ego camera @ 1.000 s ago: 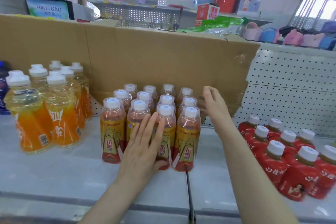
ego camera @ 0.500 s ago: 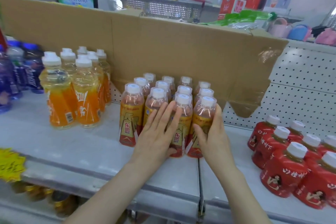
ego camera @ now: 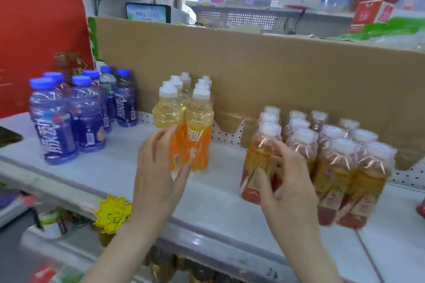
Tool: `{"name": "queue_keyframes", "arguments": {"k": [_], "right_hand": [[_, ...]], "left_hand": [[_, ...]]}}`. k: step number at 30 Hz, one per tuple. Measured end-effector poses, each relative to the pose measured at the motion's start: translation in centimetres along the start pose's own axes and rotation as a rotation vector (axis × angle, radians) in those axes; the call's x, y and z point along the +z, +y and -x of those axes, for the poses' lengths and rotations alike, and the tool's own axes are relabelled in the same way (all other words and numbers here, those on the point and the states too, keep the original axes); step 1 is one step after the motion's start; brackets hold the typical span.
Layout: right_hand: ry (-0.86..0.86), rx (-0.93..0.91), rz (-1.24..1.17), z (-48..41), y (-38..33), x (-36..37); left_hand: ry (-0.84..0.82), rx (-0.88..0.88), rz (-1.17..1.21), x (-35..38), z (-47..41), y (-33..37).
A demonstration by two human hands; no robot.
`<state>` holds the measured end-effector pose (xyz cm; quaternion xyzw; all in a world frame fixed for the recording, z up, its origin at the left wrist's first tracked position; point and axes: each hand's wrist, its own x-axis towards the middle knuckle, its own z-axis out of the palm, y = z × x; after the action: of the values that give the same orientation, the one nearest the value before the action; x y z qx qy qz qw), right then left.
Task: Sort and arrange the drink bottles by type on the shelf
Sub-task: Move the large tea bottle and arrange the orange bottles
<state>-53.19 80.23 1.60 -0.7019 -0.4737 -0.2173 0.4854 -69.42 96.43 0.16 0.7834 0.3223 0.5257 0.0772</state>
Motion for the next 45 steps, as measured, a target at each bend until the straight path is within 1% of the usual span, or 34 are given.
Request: {"name": "queue_keyframes", "arguments": {"k": [2,5,8,11,15,19,21,24,29,33,36,37,38,39,41,43,45], "right_hand": [[-0.116,0.044,-0.060,-1.8,-2.3,4.0],[-0.188,0.109,-0.036,-5.5,-4.6,9.0],[-0.267,0.249,-0.075,-8.9,-5.7,12.4],[-0.318,0.362,-0.092,-10.5,-5.7,14.6],[-0.299,0.344,-0.048,-9.7,-6.2,14.9],[-0.327,0.311,-0.050,-7.8,-7.8,13.7],[-0.339,0.293,-0.060,-7.0,-8.2,13.0],[-0.309,0.283,-0.070,-6.4,-8.6,12.6],[-0.290,0.281,-0.100,-6.7,-8.9,13.8],[-0.325,0.256,-0.126,-7.5,-8.6,14.6],[-0.438,0.268,-0.173,-8.5,-8.5,13.4],[-0.447,0.281,-0.191,-9.2,-8.4,12.7],[-0.410,0.287,-0.196,-10.3,-8.2,12.1],[-0.331,0.284,-0.181,-11.7,-7.7,11.7],[-0.202,0.284,-0.117,-14.5,-6.5,11.8],[-0.229,0.310,-0.080,-16.8,-5.6,13.0],[-0.315,0.319,-0.079,-18.6,-4.7,14.6]], "left_hand": [[-0.087,-0.110,0.004,-1.1,-2.6,-3.3],[-0.246,-0.178,0.072,-0.8,-6.1,-6.2],[-0.335,-0.168,0.173,0.9,-8.3,-7.5],[-0.359,-0.112,0.264,1.8,-9.7,-9.0],[-0.434,-0.073,0.363,1.5,-10.5,-10.8],[-0.528,-0.106,0.470,0.4,-11.1,-12.2],[-0.536,-0.118,0.479,-0.1,-11.3,-12.4],[-0.531,-0.141,0.475,-0.5,-11.2,-12.6],[-0.532,-0.168,0.484,-0.7,-11.4,-12.6],[-0.558,-0.179,0.484,-0.8,-11.9,-12.8],[-0.630,-0.172,0.490,-1.1,-12.7,-13.1],[-0.641,-0.161,0.490,-1.5,-13.2,-13.1],[-0.631,-0.151,0.500,-1.7,-13.8,-13.1],[-0.603,-0.145,0.517,-1.8,-14.7,-13.3],[-0.517,-0.152,0.570,-1.5,-16.8,-13.9],[-0.492,-0.179,0.631,-0.6,-19.3,-14.3],[-0.555,-0.203,0.654,0.7,-21.6,-14.0]]}}
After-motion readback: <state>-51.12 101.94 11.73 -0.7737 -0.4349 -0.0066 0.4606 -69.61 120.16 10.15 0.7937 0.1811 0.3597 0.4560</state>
